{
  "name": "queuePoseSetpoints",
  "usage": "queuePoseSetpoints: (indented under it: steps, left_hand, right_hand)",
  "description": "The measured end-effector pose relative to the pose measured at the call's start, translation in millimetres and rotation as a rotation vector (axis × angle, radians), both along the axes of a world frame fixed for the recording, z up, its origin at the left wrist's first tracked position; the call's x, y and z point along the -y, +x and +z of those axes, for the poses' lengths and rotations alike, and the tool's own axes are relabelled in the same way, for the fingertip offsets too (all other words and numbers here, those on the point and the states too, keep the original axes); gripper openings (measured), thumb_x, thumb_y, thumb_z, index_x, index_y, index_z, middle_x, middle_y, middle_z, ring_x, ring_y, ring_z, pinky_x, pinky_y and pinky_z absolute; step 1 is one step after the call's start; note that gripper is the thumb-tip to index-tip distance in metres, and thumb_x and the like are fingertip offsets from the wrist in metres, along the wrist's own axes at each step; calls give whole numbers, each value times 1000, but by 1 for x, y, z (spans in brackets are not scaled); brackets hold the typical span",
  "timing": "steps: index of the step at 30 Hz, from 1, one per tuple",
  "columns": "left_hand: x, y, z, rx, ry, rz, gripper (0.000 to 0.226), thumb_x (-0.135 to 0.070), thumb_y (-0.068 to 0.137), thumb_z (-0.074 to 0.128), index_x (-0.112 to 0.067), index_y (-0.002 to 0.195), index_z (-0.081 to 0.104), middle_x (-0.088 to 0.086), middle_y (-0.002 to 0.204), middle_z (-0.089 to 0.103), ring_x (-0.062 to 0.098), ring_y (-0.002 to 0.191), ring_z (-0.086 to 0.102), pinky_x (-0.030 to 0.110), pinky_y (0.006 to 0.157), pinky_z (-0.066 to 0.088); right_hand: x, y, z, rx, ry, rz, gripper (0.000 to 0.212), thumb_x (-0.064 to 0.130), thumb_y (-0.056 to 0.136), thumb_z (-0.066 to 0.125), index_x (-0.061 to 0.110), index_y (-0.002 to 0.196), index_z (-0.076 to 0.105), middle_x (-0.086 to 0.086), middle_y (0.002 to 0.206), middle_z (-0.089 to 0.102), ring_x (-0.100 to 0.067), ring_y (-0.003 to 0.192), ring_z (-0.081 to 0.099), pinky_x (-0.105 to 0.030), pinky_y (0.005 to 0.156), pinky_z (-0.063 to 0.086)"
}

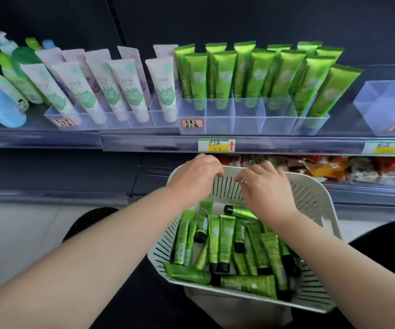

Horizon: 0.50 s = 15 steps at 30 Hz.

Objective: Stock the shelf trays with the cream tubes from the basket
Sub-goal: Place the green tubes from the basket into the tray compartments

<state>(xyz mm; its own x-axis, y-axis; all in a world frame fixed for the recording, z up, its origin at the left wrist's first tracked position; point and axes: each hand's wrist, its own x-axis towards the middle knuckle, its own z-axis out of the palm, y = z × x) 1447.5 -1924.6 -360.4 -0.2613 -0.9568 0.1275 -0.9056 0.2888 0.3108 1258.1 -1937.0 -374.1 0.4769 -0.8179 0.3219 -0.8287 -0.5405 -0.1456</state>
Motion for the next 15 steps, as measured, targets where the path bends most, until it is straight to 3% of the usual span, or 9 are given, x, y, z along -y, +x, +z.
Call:
queuePoseSetpoints:
  steps: [3,7,15]
  left_hand:
    - [-12,-9,-40,9,173,75,37,6,87,56,-20,110,68,-5,117,61,15,113,52,28,94,42]
    - [-32,-11,-82,33,427,127,35,0,88,61,-22,115,67,-1,125,58,17,118,54,33,103,41]
    - [-37,0,-106,-71,472,213,26,-10,93,57,-20,116,64,-2,126,58,15,117,54,33,103,43]
  right_hand:
    - [-9,-2,-33,-137,283,15,18,20,88,52,28,99,64,7,98,65,-22,98,56,-34,75,42]
    - [-15,1,-68,-280,706,28,23,23,92,49,29,113,58,3,113,63,-20,100,59,-30,75,48]
    - [-10,21,-113,-426,799,15,56,33,91,54,17,141,35,-5,145,36,-25,131,35,-43,103,37]
